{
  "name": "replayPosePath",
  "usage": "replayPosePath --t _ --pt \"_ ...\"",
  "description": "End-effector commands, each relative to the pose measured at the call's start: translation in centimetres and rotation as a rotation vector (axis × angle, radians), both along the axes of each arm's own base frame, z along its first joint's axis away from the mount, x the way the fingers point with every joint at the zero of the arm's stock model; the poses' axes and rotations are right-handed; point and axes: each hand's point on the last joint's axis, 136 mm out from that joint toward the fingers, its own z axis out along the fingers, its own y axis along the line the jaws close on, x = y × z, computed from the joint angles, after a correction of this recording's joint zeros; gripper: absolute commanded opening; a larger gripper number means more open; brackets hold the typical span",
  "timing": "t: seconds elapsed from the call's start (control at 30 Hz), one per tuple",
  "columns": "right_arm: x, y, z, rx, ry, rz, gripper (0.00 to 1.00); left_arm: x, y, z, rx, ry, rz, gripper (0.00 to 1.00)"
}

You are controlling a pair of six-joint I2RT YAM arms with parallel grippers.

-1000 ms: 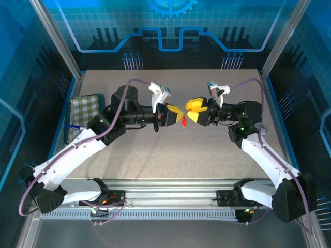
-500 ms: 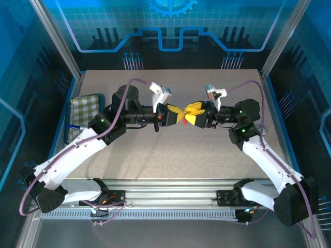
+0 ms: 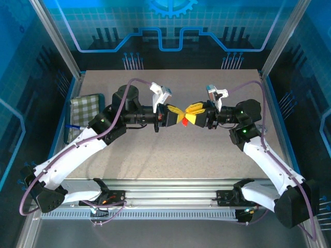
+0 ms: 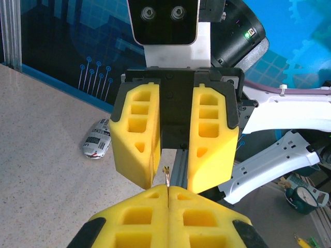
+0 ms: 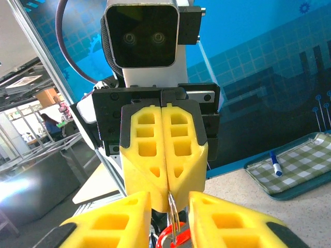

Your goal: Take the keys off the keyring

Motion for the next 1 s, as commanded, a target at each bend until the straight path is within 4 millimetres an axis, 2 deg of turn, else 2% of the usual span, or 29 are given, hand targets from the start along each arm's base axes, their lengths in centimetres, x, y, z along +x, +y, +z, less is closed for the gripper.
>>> replayPosePath --t 0.0,0.3,0.53,0.57,0.63,0.87,0.97 --pt "-0.6 0.0 1.4 0.015 -0.057 -0.009 0.21 -0.2 0.2 2.0 -0.048 -0.021 -0.010 0.00" --pt "-0.5 0.0 1.5 0.013 -0.062 -0.023 0.14 -0.2 0.1 2.1 -0.048 -0.024 -0.011 0.00" --pt "-0.3 -0.2 1.8 0.022 -0.069 -0.049 0.12 -0.1 0.1 1.8 -0.050 -0.023 -0.003 0.04" --pt "-0.3 -0.2 2.0 0.025 -0.070 -0.053 0.12 0.0 0.2 1.8 -0.050 -0.023 0.002 0.06" --pt "-0.2 -0.3 2.3 0.034 -0.073 -0.064 0.12 0.2 0.3 1.7 -0.058 -0.024 0.016 0.17" --pt "-0.5 -0.2 3.0 0.059 -0.085 -0.081 0.10 0.5 0.3 1.7 -0.083 -0.017 0.027 0.27" --pt "-0.3 -0.1 2.7 0.051 -0.074 -0.088 0.12 1.0 0.5 1.1 -0.075 -0.014 0.056 0.34"
